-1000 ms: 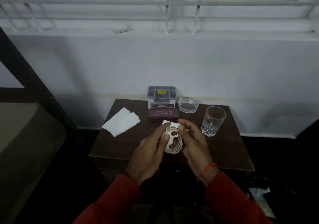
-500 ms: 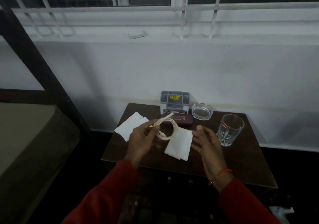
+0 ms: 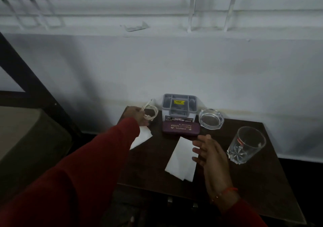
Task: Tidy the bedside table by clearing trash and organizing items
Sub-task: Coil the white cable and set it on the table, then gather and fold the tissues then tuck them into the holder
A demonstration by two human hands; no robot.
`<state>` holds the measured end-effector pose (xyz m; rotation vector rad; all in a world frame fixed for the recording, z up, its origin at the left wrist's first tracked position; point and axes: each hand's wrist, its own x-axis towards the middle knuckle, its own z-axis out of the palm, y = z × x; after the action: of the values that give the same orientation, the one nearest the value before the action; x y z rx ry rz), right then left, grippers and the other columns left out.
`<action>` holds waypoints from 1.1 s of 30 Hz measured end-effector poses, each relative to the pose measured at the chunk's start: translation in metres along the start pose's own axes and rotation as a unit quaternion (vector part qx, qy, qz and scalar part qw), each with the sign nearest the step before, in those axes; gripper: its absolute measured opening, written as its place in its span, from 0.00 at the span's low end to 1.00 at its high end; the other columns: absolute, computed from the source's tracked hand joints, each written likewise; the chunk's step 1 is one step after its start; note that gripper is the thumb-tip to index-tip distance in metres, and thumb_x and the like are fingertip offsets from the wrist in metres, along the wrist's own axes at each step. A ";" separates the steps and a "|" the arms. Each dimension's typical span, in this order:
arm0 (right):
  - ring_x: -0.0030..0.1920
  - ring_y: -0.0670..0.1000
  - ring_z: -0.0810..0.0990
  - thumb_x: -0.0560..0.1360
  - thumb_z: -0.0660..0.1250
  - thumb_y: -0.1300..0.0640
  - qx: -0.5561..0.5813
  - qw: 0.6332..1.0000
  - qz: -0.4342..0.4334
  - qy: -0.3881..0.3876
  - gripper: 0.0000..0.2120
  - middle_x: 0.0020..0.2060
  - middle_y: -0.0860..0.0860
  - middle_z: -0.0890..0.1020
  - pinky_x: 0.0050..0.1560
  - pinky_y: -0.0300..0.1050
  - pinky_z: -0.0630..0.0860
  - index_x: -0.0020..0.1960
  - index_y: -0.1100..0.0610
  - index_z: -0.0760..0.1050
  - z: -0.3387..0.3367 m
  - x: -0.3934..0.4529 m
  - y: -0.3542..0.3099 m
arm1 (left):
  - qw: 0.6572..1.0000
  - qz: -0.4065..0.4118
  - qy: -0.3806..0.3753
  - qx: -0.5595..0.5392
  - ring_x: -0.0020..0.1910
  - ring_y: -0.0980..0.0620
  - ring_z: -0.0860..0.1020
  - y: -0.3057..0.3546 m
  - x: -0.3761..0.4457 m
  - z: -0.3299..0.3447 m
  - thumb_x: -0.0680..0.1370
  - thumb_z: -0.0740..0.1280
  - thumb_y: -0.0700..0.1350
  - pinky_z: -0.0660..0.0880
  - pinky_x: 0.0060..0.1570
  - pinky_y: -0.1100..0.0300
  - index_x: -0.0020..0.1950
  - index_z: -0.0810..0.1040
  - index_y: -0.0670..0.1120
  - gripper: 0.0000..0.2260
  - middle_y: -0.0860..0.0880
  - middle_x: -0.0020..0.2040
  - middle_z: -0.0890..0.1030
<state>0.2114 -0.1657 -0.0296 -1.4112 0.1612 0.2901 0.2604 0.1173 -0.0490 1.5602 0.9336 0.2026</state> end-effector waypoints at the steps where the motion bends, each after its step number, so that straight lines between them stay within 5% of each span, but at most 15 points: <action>1: 0.54 0.55 0.82 0.82 0.60 0.48 -0.002 1.000 0.003 -0.003 0.11 0.49 0.52 0.85 0.56 0.57 0.79 0.52 0.51 0.80 0.000 0.002 0.000 | 1.000 -0.010 -0.005 0.000 0.30 0.41 0.79 -0.001 0.002 0.004 0.83 0.62 0.33 0.78 0.20 0.57 0.57 0.76 0.36 0.05 0.35 0.43 0.79; 5: 0.52 0.53 0.83 0.81 0.63 0.54 -0.011 1.000 0.011 -0.012 0.08 0.49 0.51 0.85 0.55 0.55 0.80 0.53 0.52 0.80 -0.003 0.005 0.000 | 1.000 -0.024 0.003 -0.002 0.17 0.48 0.78 0.000 0.001 0.008 0.84 0.63 0.37 0.76 0.17 0.58 0.45 0.75 0.35 0.09 0.38 0.36 0.77; 11: 0.50 0.53 0.82 0.81 0.62 0.61 -0.016 1.000 0.011 -0.024 0.09 0.49 0.53 0.85 0.53 0.53 0.80 0.54 0.55 0.80 -0.012 0.002 -0.003 | 0.995 0.042 0.060 0.061 0.31 0.46 0.78 0.010 -0.038 -0.010 0.81 0.66 0.33 0.77 0.21 0.58 0.39 0.75 0.46 0.12 0.42 0.37 0.79; 15: 0.47 0.51 0.81 0.79 0.63 0.64 -0.024 0.999 -0.005 -0.041 0.09 0.48 0.52 0.85 0.49 0.49 0.78 0.54 0.56 0.80 -0.015 -0.002 -0.004 | 0.988 0.127 0.067 0.064 0.33 0.50 0.81 -0.003 -0.080 -0.014 0.80 0.68 0.38 0.74 0.23 0.61 0.52 0.80 0.47 0.05 0.44 0.45 0.84; 20: 0.47 0.51 0.81 0.78 0.64 0.67 -0.058 0.996 -0.035 -0.055 0.12 0.48 0.52 0.85 0.47 0.46 0.78 0.52 0.53 0.80 -0.016 -0.005 -0.002 | 0.987 0.160 -0.016 0.027 0.40 0.54 0.83 -0.018 -0.161 -0.006 0.80 0.70 0.42 0.79 0.31 0.62 0.63 0.79 0.51 0.12 0.57 0.52 0.80; 27: 0.49 0.49 0.82 0.76 0.68 0.66 -0.196 0.973 -0.087 -0.091 0.13 0.49 0.48 0.84 0.52 0.48 0.79 0.52 0.49 0.81 -0.013 -0.010 0.010 | 0.989 0.125 -0.014 -0.081 0.50 0.49 0.84 -0.046 -0.221 -0.012 0.81 0.68 0.41 0.81 0.40 0.57 0.63 0.80 0.50 0.11 0.53 0.56 0.82; 33: 0.49 0.49 0.80 0.74 0.70 0.65 -0.298 0.943 -0.111 -0.097 0.14 0.51 0.48 0.82 0.52 0.40 0.74 0.54 0.48 0.81 -0.019 -0.003 0.015 | 0.994 0.109 -0.016 -0.021 0.52 0.48 0.84 -0.076 -0.203 0.004 0.81 0.69 0.43 0.79 0.38 0.57 0.58 0.80 0.56 0.10 0.51 0.58 0.82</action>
<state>0.2050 -0.1829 -0.0463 -1.9691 -0.2710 0.3020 0.0962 -0.0240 -0.0420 1.6209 0.7285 0.3480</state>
